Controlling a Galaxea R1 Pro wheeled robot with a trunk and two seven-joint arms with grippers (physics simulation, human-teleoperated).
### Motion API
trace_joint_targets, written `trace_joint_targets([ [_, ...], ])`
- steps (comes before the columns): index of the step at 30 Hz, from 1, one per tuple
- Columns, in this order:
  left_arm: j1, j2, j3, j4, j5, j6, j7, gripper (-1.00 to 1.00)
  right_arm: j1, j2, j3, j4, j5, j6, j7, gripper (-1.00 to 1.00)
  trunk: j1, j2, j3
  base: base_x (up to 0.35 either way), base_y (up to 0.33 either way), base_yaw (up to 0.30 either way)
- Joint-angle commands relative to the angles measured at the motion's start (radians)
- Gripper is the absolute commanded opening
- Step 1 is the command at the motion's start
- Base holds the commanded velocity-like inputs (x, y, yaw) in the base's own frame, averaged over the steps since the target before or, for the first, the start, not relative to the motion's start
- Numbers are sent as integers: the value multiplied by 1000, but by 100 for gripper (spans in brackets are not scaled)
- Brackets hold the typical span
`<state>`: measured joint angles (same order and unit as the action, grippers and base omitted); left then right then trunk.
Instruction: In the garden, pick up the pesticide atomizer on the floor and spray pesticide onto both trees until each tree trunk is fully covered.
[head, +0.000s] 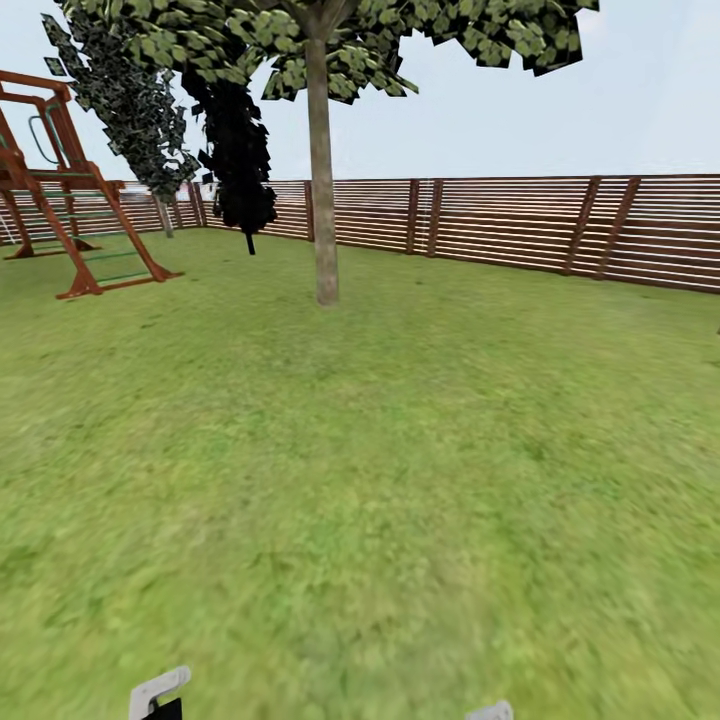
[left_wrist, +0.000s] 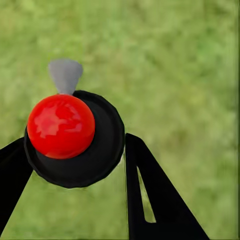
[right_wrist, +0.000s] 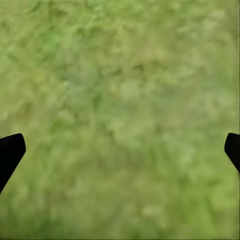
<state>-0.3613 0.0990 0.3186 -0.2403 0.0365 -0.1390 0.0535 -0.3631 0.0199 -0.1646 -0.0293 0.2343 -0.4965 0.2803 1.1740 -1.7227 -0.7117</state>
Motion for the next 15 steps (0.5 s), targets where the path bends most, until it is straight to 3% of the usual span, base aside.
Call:
trace_joint_targets([
  [1, -1, 0, -2, 1, 4, -4, 2, -100, 0, 0, -9, 0, 7, -2, 4, 100, 1, 0, -1, 339, 0, 0],
  [15, -1, -2, -5, 1, 5, -4, 3, -100, 0, 0, -9, 0, 7, -2, 4, 100, 1, 0, -1, 339, 0, 0],
])
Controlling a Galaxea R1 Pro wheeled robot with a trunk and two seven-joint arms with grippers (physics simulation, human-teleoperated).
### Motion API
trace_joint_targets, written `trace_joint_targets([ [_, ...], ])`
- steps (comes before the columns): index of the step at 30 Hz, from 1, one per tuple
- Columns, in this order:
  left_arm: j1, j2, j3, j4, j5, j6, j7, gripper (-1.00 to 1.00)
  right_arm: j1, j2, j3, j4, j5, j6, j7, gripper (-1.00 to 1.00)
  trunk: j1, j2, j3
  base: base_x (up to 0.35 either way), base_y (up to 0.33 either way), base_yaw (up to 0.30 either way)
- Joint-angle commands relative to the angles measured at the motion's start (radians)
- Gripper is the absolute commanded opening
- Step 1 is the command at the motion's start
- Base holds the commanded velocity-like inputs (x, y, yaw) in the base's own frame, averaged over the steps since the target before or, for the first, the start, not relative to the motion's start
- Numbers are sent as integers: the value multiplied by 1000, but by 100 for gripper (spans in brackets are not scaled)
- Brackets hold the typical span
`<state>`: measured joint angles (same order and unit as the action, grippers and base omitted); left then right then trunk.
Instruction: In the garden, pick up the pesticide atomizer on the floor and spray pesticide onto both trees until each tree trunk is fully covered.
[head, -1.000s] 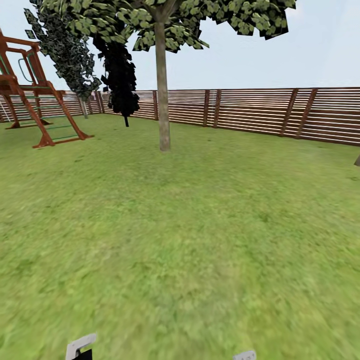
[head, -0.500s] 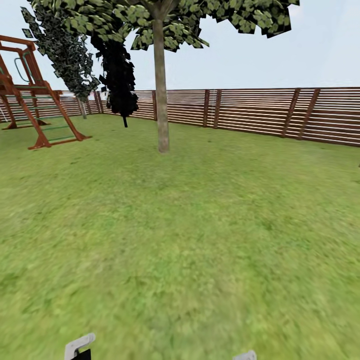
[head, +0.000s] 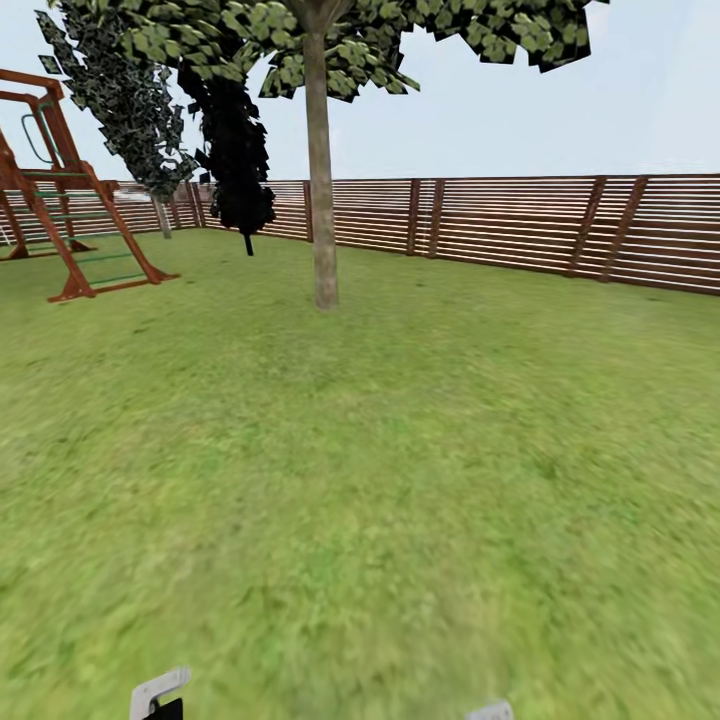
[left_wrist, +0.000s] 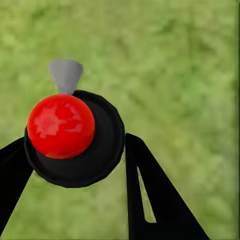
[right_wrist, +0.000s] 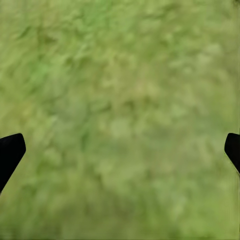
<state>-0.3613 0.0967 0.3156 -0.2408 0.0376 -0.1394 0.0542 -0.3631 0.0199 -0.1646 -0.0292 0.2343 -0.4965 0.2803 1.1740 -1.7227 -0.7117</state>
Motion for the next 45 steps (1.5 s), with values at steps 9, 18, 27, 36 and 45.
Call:
trace_joint_targets([
  [9, -1, 0, -3, 1, 2, -3, 4, -100, 19, 4, -9, -10, 5, -8, 4, 100, 1, 0, -1, 340, 0, 0],
  [18, -1, 0, -2, 3, -1, -3, 4, -100, 19, -12, -10, -11, 26, -8, 6, 100, 1, 0, -5, 340, 0, 70],
  [27, -1, 0, -2, 3, -1, -3, 4, -100, 19, -16, -12, -12, 25, -8, 4, 100, 1, 0, -13, 340, 0, 152],
  [36, -1, 0, -3, 3, -1, -3, 4, -100, 19, -17, -9, -12, 26, -7, 5, 100, 1, 0, -14, 340, 0, 5],
  [45, -1, 0, -3, 2, -1, -3, 3, -100, 20, -41, -7, -11, 27, -8, 7, 100, 1, 0, -14, 340, 0, 0],
])
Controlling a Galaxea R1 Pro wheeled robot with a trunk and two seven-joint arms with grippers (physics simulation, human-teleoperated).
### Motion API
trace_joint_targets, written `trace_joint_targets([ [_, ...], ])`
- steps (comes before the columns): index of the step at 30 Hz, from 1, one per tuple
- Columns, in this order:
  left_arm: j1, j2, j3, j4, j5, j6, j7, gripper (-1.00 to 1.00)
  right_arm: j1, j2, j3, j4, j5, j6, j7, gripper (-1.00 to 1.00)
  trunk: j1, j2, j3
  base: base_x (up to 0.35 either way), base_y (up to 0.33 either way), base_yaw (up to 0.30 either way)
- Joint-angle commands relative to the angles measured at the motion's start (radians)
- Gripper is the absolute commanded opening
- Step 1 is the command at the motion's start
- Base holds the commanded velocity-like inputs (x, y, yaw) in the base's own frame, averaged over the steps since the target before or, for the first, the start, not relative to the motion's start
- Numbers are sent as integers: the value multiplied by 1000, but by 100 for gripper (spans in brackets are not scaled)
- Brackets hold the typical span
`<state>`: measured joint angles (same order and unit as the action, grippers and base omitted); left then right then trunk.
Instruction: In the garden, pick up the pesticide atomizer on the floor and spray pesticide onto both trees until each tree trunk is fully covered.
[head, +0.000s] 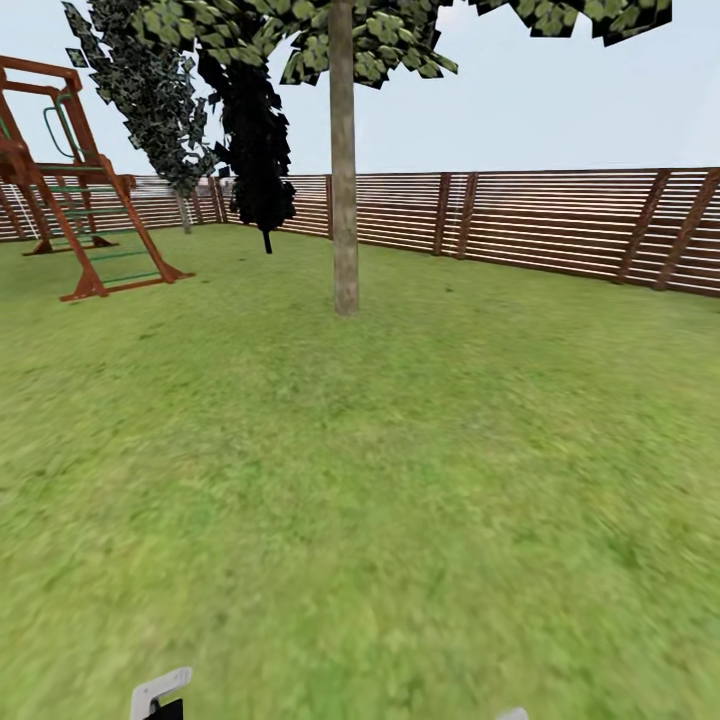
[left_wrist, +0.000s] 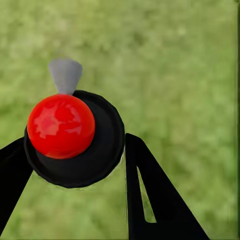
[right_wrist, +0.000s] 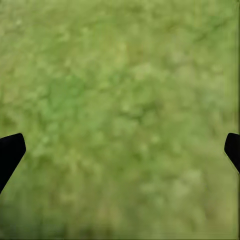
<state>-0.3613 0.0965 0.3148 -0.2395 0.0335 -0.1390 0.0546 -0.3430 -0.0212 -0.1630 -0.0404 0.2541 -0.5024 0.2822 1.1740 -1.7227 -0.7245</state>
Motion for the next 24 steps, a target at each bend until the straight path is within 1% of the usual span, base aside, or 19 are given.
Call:
trace_joint_targets([
  [1, -1, 0, -2, 1, 3, -4, 2, -100, -1, 0, -9, 1, 7, -2, 5, 100, 1, 0, -1, 340, 0, 0],
  [22, -1, 0, -2, 2, 3, -4, 4, -100, 0, 0, -9, 1, 7, -2, 4, 100, 1, 0, -1, 340, 0, 0],
  [24, -1, 0, -2, 2, 3, -4, 4, -100, 0, 0, -9, 1, 7, -2, 4, 100, 1, 0, -1, 340, 0, 106],
])
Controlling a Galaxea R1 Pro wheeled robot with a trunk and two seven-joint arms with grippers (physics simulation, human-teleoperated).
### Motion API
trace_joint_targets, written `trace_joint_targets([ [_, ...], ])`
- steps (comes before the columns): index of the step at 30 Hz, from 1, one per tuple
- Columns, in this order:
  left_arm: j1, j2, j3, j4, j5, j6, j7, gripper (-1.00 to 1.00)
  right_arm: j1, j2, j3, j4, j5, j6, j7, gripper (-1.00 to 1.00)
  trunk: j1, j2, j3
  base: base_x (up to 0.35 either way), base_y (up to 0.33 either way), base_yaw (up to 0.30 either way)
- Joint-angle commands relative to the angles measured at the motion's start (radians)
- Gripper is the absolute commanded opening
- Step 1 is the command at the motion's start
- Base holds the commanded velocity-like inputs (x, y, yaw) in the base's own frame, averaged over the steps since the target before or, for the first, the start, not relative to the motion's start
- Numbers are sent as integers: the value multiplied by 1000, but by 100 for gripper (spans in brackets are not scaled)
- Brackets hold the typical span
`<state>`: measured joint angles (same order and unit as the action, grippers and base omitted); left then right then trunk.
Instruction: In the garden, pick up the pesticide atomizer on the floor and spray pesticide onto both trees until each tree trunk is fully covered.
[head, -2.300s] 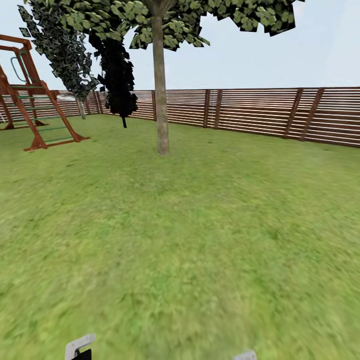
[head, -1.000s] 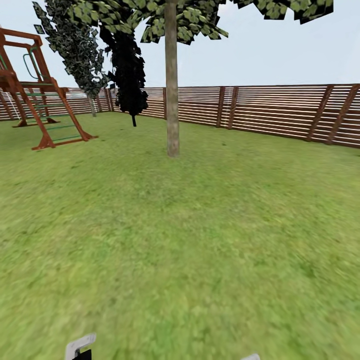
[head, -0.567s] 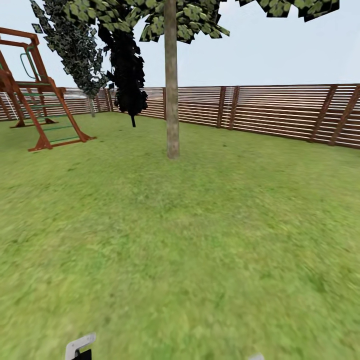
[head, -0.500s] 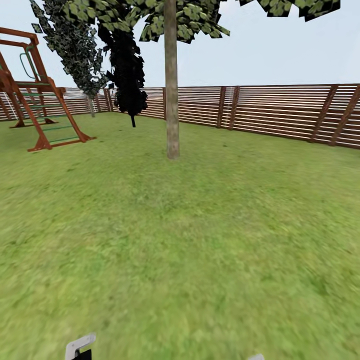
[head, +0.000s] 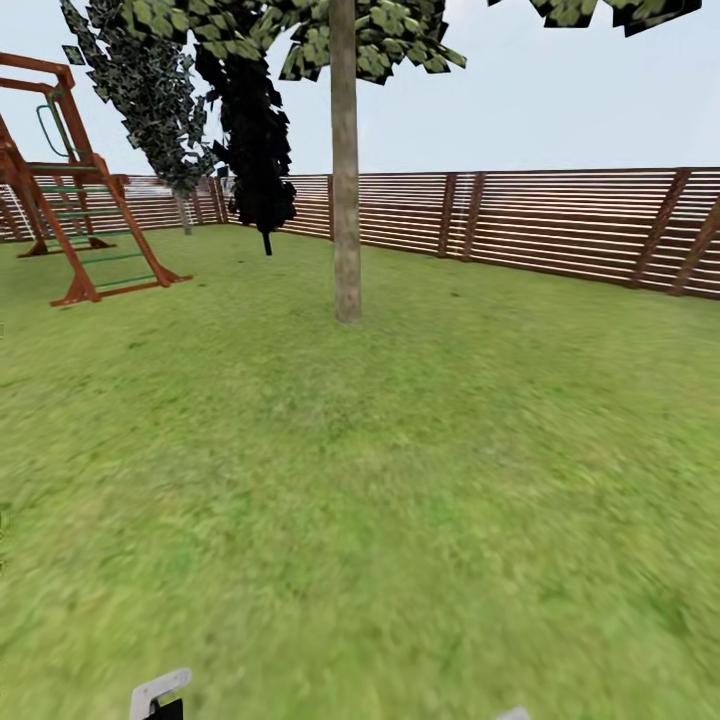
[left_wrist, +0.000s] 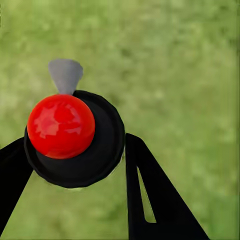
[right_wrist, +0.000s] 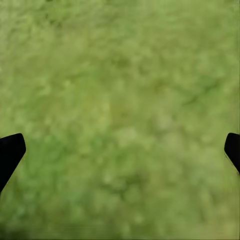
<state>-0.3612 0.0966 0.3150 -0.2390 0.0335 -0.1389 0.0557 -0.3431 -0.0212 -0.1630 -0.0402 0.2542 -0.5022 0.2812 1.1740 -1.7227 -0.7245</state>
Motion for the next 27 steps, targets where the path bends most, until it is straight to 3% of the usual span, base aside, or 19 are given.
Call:
trace_joint_targets([
  [1, -1, 0, -2, 1, 3, -4, 3, -100, 0, 0, -9, 0, 7, -2, 4, 100, 1, 0, -1, 340, 0, 209],
  [27, -1, 0, -2, 1, 3, -4, 3, -100, 0, 0, -9, 0, 7, -2, 4, 100, 1, 0, -1, 340, 0, 22],
])
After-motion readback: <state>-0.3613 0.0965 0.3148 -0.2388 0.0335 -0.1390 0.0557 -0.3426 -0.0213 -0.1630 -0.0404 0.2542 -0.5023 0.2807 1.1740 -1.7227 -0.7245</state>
